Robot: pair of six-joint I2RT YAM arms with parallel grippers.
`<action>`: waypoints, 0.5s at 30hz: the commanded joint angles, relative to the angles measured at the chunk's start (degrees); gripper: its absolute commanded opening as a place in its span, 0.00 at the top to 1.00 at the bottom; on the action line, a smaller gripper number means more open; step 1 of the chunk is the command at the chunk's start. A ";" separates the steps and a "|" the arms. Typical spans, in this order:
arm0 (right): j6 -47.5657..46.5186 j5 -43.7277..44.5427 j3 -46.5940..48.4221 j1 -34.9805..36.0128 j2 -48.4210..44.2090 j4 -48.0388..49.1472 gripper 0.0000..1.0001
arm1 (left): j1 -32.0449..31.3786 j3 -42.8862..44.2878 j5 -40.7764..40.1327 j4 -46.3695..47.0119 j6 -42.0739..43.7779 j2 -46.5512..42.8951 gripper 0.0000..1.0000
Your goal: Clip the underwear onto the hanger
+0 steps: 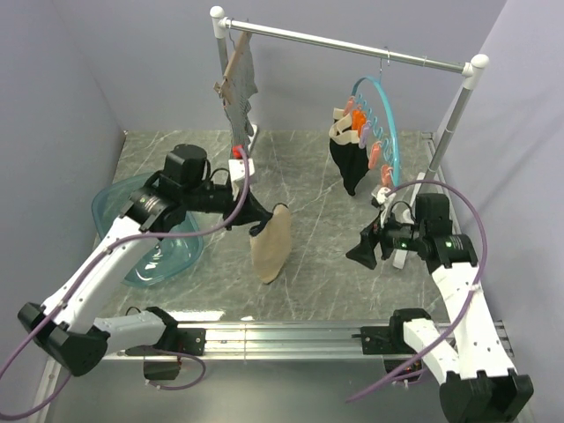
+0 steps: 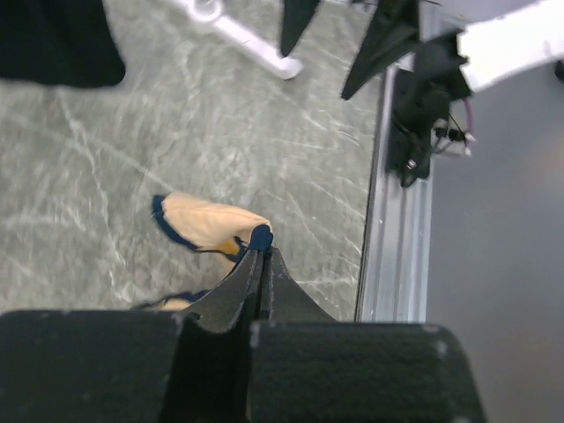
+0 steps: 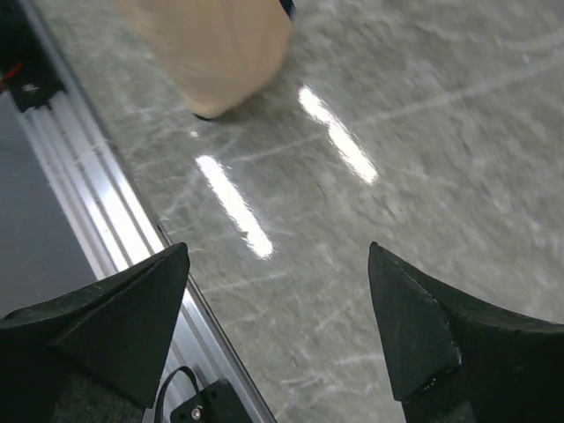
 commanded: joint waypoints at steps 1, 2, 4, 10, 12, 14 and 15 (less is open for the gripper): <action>-3.11 -8.74 -0.93 1.75 -3.09 3.57 0.12 | -2.00 -0.09 4.07 -0.21 7.29 -4.35 1.00; -3.47 -9.19 -0.93 3.59 -3.00 3.75 0.13 | -2.26 -0.09 4.77 -1.27 8.17 -4.09 1.00; -4.00 -9.63 -0.58 5.44 -3.00 4.10 0.14 | -3.31 0.52 7.23 -5.05 11.24 -3.22 1.00; 1.09 -7.61 -4.62 12.04 -8.17 11.48 0.18 | -6.83 -1.67 5.22 -5.07 11.69 -2.33 1.00; 2.06 -6.56 -6.46 13.35 -9.59 12.63 0.20 | -7.79 -2.55 4.78 -4.97 12.04 -2.16 1.00; -0.03 -6.12 -7.87 13.97 -12.48 10.62 0.19 | -8.68 -2.99 3.38 -3.66 11.08 -1.46 1.00; -0.48 -5.94 -8.14 15.02 -13.63 10.43 0.20 | -9.38 -3.08 3.37 -3.22 10.99 -1.28 1.00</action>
